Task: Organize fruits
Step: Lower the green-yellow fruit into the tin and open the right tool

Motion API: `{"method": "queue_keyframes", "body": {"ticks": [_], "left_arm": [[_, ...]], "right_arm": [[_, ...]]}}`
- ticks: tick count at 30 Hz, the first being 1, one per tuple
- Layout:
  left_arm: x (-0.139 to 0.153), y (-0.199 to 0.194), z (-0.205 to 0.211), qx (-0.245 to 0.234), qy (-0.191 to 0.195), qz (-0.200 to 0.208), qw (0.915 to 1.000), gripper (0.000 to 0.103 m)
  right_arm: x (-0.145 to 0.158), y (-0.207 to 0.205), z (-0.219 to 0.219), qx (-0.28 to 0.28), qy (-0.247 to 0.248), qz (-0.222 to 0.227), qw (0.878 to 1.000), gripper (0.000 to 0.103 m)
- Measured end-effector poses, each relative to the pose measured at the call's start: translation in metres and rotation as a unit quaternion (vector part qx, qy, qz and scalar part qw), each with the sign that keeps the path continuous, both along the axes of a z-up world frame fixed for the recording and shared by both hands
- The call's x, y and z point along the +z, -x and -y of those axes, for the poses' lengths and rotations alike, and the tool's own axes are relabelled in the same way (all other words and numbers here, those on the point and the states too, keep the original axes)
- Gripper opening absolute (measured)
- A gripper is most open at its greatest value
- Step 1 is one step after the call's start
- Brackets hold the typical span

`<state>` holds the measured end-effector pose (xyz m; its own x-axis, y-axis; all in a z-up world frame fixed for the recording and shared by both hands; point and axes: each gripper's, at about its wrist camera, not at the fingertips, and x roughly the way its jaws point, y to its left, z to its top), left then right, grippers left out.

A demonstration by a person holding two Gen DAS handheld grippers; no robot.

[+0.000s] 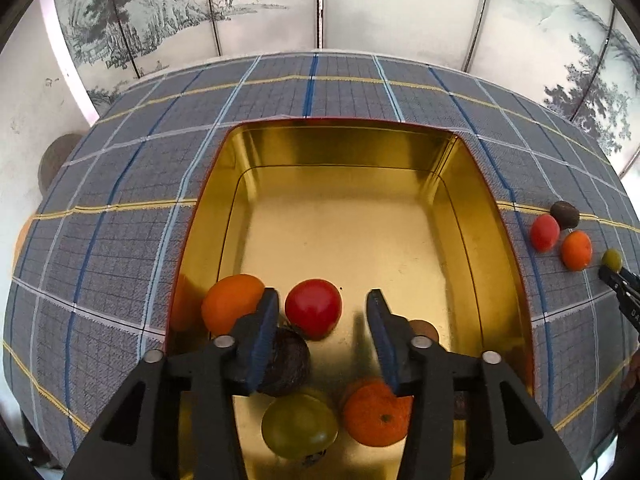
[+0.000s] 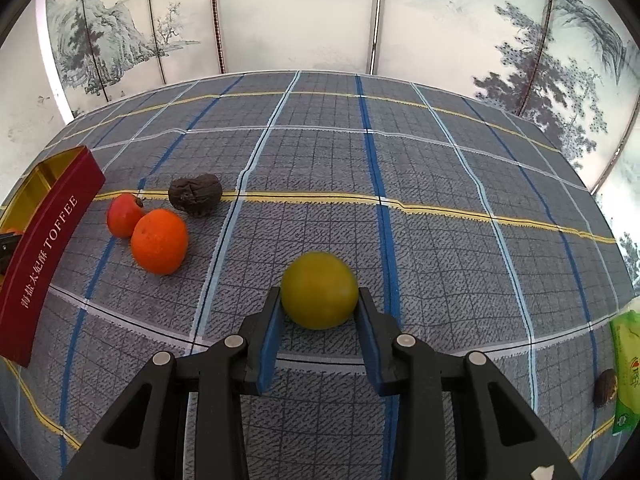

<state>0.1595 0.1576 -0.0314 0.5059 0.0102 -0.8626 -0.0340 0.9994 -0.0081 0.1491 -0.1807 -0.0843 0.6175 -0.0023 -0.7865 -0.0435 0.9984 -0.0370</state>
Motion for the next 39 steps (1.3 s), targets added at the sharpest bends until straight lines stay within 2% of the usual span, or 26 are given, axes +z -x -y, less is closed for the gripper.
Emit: {"method": "queue_keyframes", "body": {"ticks": [5,10,12,15,23,31,39], "left_arm": [[0.014,0.018,0.004,0.002,-0.015,0.035,0.9993,0.055],[0.029,0.040,0.002,0.011,-0.037,0.070,0.9968,0.060],[0.034,0.050,-0.002,0.017,-0.034,0.079,0.9962,0.063],[0.040,0.063,-0.014,0.033,-0.023,0.087,0.9954,0.064],[0.048,0.094,-0.060,0.106,-0.027,0.102,0.9887,0.066],[0.039,0.106,-0.078,0.126,-0.034,0.089,0.9874,0.067],[0.034,0.106,-0.083,0.136,-0.033,0.081,0.9868,0.068]], "right_arm": [[0.010,0.004,-0.013,0.012,-0.003,0.005,1.000,0.033],[0.027,0.009,-0.045,0.053,-0.010,0.019,0.998,0.033],[0.034,0.010,-0.061,0.075,-0.019,0.024,0.997,0.033],[0.042,0.014,-0.093,0.114,-0.032,0.032,0.992,0.033],[0.060,0.022,-0.192,0.227,-0.052,0.040,0.972,0.033],[0.038,0.025,-0.264,0.283,-0.044,0.011,0.958,0.033],[0.022,0.021,-0.274,0.290,-0.040,-0.012,0.956,0.035]]}}
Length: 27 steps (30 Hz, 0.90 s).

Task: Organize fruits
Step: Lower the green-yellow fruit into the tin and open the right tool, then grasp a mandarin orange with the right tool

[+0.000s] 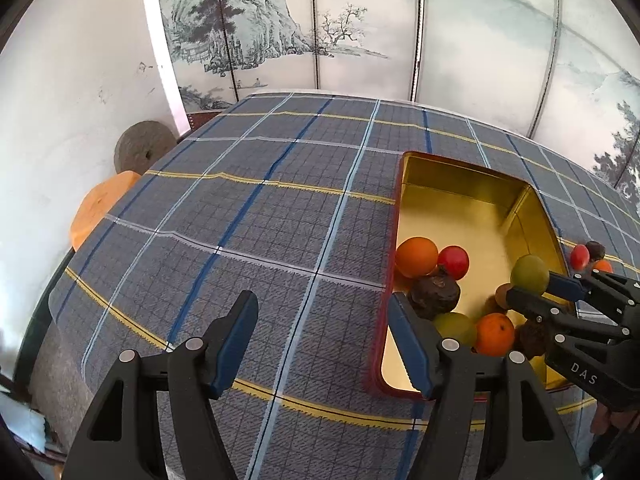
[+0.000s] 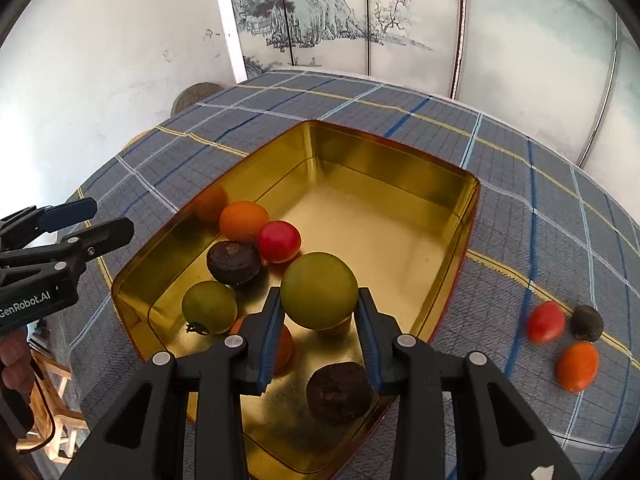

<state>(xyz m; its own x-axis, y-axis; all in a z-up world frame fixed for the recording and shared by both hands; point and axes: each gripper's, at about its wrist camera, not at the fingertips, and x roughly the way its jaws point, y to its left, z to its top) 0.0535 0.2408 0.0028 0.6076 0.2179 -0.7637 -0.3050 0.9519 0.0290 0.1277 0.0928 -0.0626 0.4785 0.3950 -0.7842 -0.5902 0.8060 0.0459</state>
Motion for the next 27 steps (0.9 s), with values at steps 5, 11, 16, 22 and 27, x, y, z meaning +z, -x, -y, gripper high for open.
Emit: {"method": "queue_keyframes", "body": {"ticks": [5,11,16,22,27], "left_arm": [[0.000,-0.004,0.007,-0.007,-0.001,-0.002,1.0000,0.068],[0.008,-0.011,0.022,-0.024,-0.001,0.003,0.9997,0.068],[0.014,-0.016,0.036,-0.042,-0.003,0.008,0.9991,0.068],[0.019,-0.026,0.050,-0.055,0.000,0.009,0.9984,0.068],[0.019,-0.038,0.071,-0.077,-0.002,0.003,0.9971,0.068]], "right_arm": [[-0.001,-0.002,0.004,0.001,-0.005,-0.002,1.000,0.038],[0.016,0.000,0.019,-0.010,-0.028,0.012,0.999,0.046],[0.035,0.000,0.071,-0.058,-0.029,0.046,0.997,0.053],[0.024,-0.016,0.157,-0.159,0.016,0.047,0.986,0.054],[0.002,-0.031,0.198,-0.201,0.020,0.015,0.979,0.054]]}}
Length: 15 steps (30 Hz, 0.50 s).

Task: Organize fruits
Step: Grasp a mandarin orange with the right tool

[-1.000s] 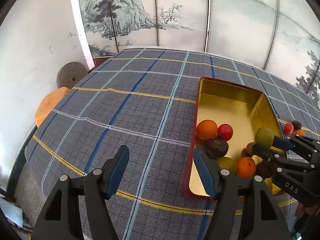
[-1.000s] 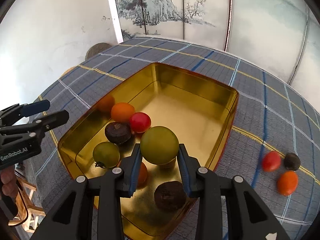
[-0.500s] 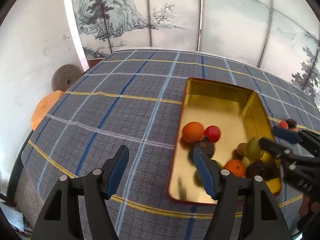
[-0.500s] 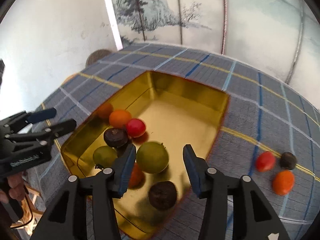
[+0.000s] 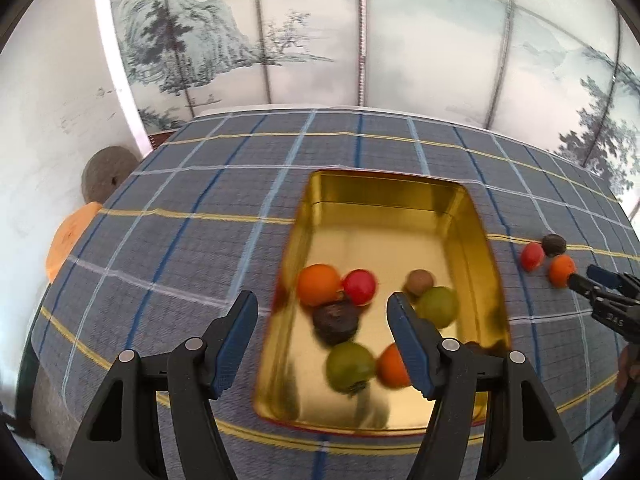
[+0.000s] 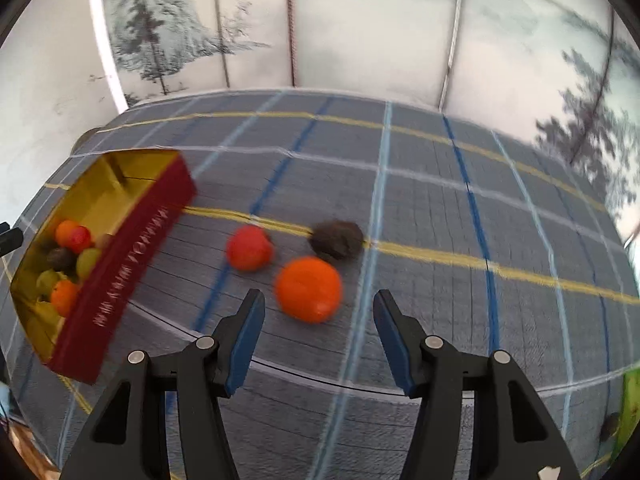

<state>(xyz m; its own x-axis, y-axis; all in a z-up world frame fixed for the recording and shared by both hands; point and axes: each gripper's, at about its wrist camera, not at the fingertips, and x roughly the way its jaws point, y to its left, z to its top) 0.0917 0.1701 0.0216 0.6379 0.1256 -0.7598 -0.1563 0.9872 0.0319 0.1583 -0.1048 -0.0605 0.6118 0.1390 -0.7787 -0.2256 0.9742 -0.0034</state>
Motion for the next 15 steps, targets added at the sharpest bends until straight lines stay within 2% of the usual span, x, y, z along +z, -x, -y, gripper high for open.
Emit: {"method": "queue_keyframes", "body": {"ticks": [9,15], "left_arm": [[0.003,-0.025,0.057,-0.055,-0.006,-0.007,0.9985,0.068],[-0.002,-0.041,0.092,-0.083,-0.002,-0.014,0.9964,0.068]], "right_arm": [[-0.021,-0.020,-0.010,0.004,-0.001,-0.003,1.000,0.054],[-0.029,-0.021,-0.014,0.010,-0.006,-0.007,1.000,0.039]]}}
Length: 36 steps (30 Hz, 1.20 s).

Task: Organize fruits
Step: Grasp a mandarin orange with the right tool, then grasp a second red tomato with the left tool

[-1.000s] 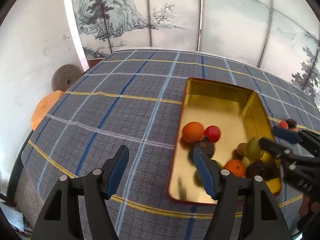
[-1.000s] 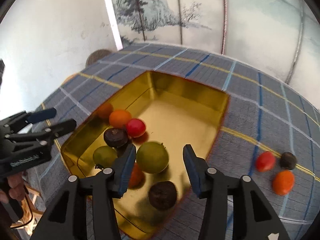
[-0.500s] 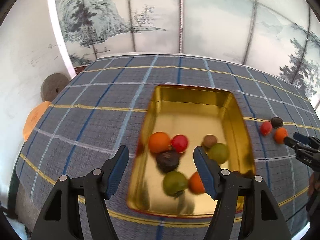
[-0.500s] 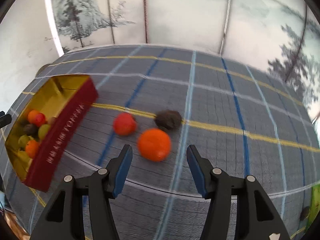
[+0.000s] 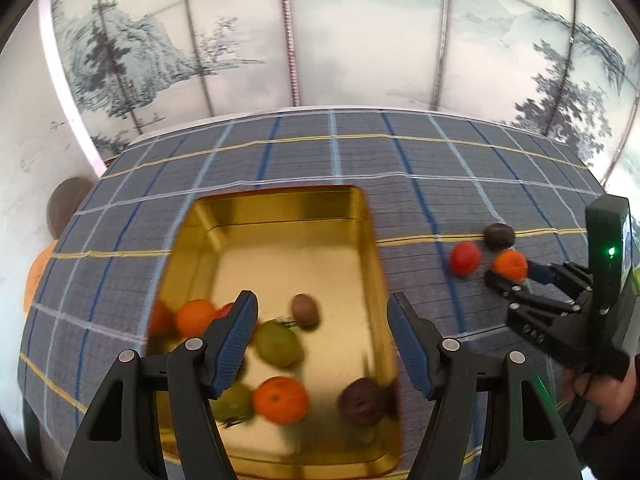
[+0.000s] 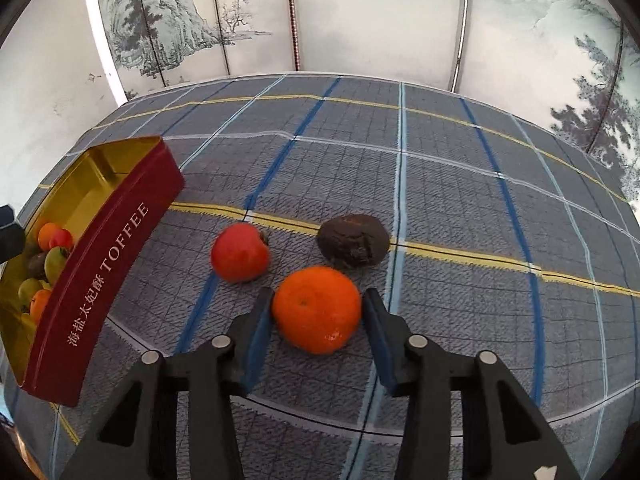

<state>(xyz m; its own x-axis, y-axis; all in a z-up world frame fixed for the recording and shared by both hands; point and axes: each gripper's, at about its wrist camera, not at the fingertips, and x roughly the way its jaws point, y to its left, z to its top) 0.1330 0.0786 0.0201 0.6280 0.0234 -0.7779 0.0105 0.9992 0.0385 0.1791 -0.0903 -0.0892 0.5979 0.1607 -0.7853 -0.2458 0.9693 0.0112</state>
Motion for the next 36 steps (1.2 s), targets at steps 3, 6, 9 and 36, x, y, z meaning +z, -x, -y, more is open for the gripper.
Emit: {"method": "queue_keyframes", "body": {"ticks": [3,6,9,36], "left_arm": [[-0.005,-0.009,0.016,-0.012,0.004,-0.010,0.9999,0.068],[-0.009,-0.017,0.033,-0.026,0.009,-0.017,0.9995,0.068],[-0.014,-0.024,0.051,-0.044,0.007,-0.022,0.9988,0.068],[-0.070,-0.097,0.126,-0.095,0.020,-0.067,0.9930,0.042]], "right_arm": [[0.001,0.003,-0.002,0.003,0.004,0.003,1.000,0.037],[0.002,0.007,0.006,-0.003,0.002,0.005,1.000,0.037],[0.005,0.012,0.023,-0.017,0.005,0.011,1.000,0.036],[0.000,0.019,0.100,-0.099,0.012,0.015,0.995,0.038]]}}
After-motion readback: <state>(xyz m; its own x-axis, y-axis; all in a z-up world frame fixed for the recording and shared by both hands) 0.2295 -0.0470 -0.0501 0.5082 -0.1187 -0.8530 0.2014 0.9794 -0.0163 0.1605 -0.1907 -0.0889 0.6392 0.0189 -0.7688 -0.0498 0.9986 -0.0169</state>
